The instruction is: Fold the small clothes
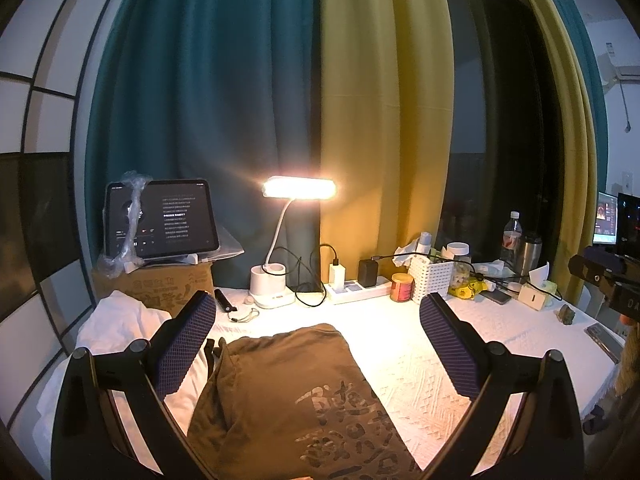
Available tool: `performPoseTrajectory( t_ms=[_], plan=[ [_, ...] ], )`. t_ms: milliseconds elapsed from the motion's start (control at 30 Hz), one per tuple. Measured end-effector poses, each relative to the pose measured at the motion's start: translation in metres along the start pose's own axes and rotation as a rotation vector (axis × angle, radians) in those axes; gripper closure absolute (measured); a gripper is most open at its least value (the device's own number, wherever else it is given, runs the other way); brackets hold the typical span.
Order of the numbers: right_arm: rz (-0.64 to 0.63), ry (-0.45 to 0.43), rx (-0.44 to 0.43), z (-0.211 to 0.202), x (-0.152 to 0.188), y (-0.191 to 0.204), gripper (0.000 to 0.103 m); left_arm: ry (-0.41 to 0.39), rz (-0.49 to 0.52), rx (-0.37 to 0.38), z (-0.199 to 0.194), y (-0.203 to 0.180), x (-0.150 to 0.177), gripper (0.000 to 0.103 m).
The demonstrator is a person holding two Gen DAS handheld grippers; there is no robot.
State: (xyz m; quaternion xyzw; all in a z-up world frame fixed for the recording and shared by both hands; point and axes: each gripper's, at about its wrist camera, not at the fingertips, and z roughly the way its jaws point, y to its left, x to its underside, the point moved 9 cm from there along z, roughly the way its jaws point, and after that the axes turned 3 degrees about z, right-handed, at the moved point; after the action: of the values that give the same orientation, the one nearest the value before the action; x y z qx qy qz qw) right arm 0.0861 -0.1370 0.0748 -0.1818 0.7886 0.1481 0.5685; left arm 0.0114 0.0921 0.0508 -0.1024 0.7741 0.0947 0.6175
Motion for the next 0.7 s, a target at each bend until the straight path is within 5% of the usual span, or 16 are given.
performPoseTrajectory(
  t_ms=[700],
  plan=[
    [0.009, -0.002, 0.016, -0.0057, 0.0017, -0.0073, 0.042, 0.002, -0.001, 0.004, -0.0003, -0.0049, -0.001, 0.002]
  ],
)
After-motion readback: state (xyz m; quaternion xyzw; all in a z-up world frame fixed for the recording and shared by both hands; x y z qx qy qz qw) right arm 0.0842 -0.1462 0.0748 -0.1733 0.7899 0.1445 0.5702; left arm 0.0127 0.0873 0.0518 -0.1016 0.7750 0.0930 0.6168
